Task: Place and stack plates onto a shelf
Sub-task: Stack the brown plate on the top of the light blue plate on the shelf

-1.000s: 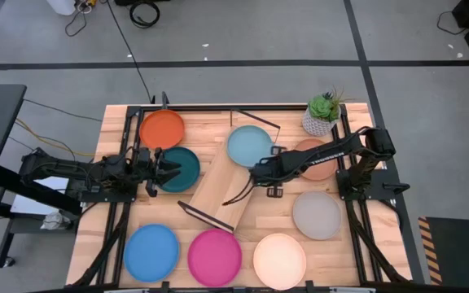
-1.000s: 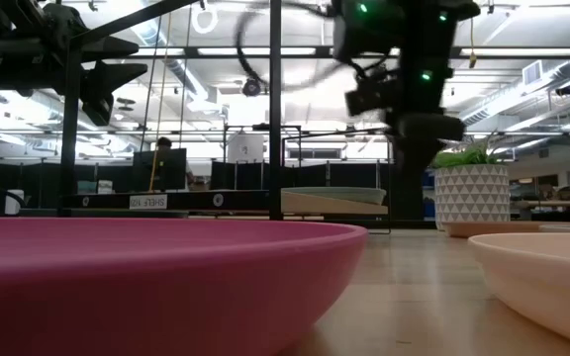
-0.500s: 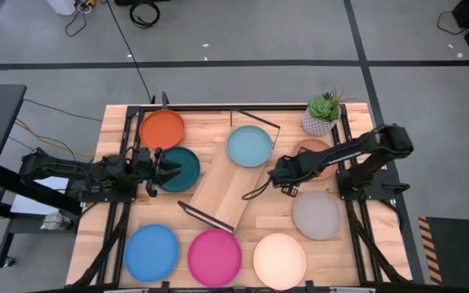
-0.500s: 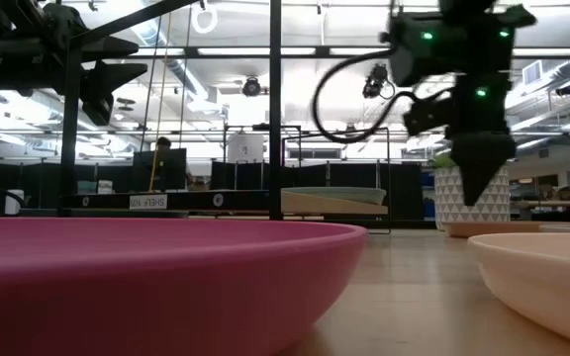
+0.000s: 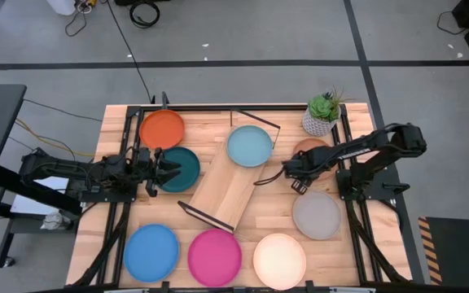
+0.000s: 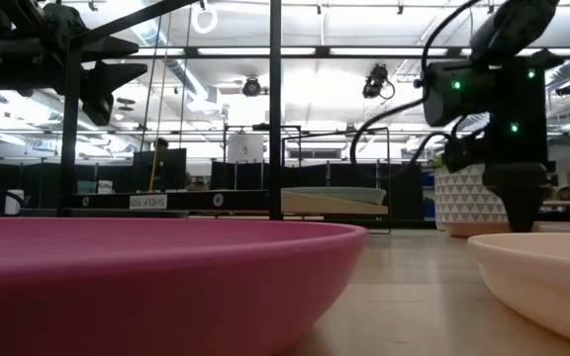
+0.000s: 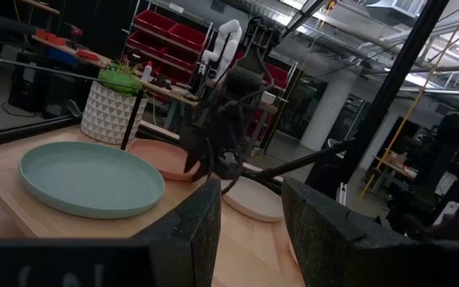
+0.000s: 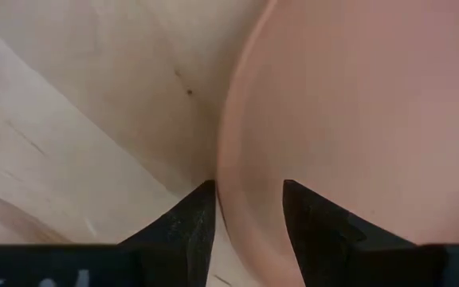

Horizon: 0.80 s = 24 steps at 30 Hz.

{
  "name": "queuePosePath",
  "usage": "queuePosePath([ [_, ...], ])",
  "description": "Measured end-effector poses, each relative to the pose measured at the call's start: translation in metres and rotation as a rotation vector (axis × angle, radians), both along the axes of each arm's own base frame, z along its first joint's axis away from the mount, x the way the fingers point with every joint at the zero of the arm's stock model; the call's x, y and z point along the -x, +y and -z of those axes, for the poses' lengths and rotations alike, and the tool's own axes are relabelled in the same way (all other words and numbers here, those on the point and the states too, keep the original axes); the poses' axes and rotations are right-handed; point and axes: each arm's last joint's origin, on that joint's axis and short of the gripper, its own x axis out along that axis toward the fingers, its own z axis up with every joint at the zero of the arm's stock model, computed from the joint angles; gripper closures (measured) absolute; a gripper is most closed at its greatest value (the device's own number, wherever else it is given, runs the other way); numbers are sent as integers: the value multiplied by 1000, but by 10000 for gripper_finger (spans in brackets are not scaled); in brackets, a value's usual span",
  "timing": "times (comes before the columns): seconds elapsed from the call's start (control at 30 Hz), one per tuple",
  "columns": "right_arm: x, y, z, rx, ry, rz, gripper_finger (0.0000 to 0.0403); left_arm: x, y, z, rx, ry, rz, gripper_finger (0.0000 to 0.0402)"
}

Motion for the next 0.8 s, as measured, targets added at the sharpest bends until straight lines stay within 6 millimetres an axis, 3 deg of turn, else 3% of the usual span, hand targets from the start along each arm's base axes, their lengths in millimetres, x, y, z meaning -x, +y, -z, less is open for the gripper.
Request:
queuePosePath([
  [0.2,-3,-1,0,-17,-6,3,322,0,0,0,1,0,0,260],
  [0.33,-8,0,-13,-39,-37,-1,383,0,0,0,1,0,0,260],
  [0.57,-30,13,-57,17,-96,-69,375,0,0,0,0,0,0,260],
  [0.8,-56,37,-97,29,-252,-223,390,0,0,0,0,0,0,260],
])
